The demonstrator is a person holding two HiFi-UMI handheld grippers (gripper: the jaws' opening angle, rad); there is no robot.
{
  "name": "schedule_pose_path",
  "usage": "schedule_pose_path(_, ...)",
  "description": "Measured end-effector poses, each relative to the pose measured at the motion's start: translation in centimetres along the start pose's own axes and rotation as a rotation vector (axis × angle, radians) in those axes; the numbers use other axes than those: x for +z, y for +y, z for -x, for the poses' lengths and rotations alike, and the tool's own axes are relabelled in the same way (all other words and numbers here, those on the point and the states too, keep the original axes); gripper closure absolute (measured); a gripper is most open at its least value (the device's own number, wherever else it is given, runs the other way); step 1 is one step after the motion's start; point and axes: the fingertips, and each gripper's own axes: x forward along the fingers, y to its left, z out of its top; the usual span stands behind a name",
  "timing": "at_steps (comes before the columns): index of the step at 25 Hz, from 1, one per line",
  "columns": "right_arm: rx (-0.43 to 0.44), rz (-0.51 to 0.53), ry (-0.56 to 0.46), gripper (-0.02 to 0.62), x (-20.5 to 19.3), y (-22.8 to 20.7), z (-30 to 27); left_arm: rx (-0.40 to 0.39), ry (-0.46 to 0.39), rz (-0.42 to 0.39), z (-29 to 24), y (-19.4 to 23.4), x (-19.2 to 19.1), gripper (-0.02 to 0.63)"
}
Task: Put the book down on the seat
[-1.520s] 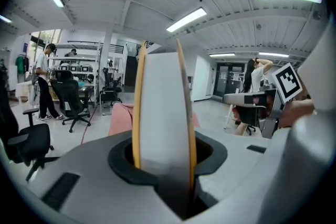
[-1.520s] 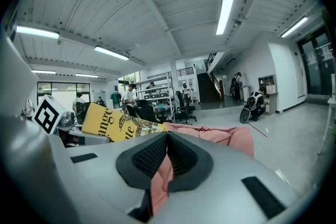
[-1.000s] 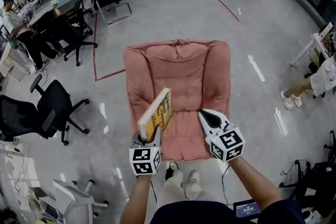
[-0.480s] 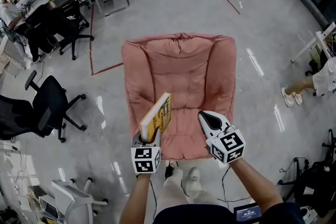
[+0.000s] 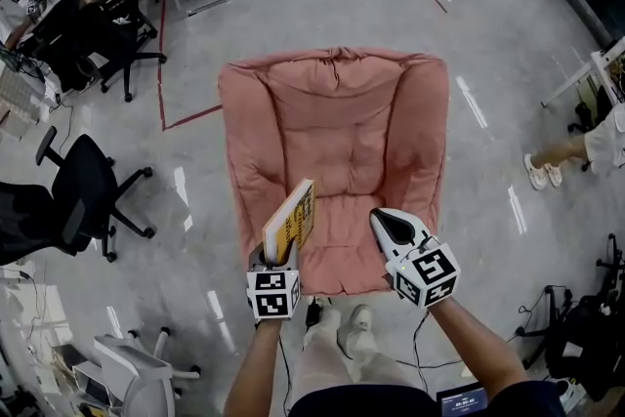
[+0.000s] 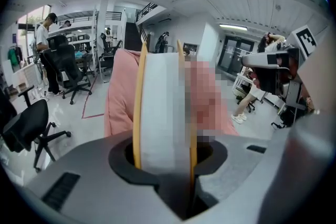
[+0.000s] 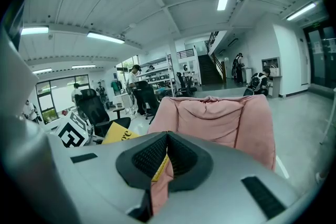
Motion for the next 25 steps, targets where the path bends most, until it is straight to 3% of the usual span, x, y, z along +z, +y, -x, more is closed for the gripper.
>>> schedule_pose_path(25,0.018,-0.049,0.076,0.577,-5.5,0.6,-3.7,0.017,0.227,0.066,-6.9,3.7,-7.8,0.459)
